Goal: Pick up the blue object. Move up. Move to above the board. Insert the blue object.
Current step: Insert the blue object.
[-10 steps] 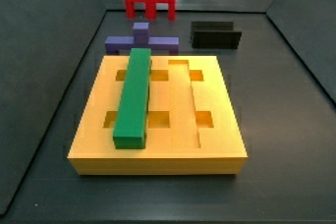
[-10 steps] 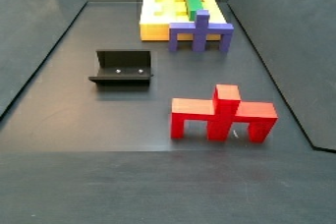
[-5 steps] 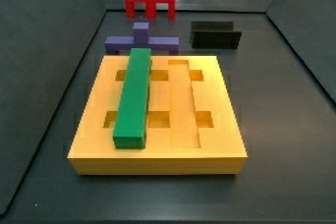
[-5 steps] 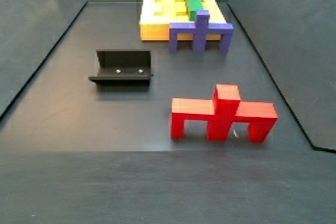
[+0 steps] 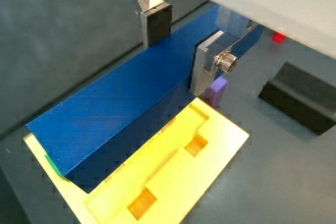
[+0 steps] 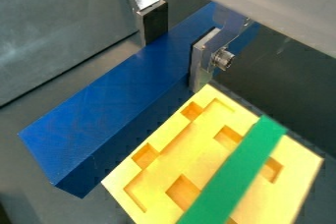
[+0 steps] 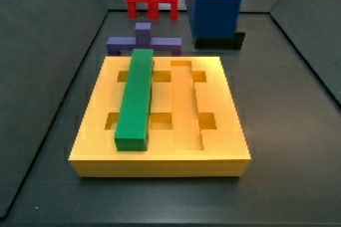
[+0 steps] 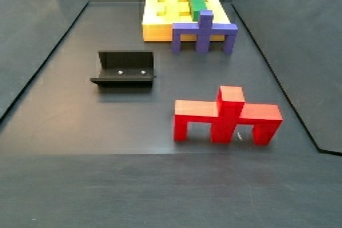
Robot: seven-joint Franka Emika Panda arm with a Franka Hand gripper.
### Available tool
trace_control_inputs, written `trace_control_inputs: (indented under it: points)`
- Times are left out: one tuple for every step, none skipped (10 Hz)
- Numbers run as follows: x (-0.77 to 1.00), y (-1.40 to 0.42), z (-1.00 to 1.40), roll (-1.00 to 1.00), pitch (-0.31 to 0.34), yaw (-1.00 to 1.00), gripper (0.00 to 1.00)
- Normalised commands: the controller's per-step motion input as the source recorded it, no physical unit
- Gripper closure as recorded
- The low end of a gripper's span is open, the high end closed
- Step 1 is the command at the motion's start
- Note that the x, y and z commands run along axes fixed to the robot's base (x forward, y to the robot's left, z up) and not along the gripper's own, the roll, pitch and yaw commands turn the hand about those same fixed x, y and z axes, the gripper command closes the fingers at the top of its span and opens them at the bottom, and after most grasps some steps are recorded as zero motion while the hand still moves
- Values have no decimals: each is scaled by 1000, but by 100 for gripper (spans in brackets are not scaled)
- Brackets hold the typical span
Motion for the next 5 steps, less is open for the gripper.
trace_control_inputs:
  points:
    - [343,-100,-740,193,0,111,100]
    - [274,-94,-643,116,0,94,100]
    - [223,-137,-649,76,-59,120,100]
    - [117,-194,-571,161,-63,143,100]
    - [80,-229,-574,196,-76,140,100]
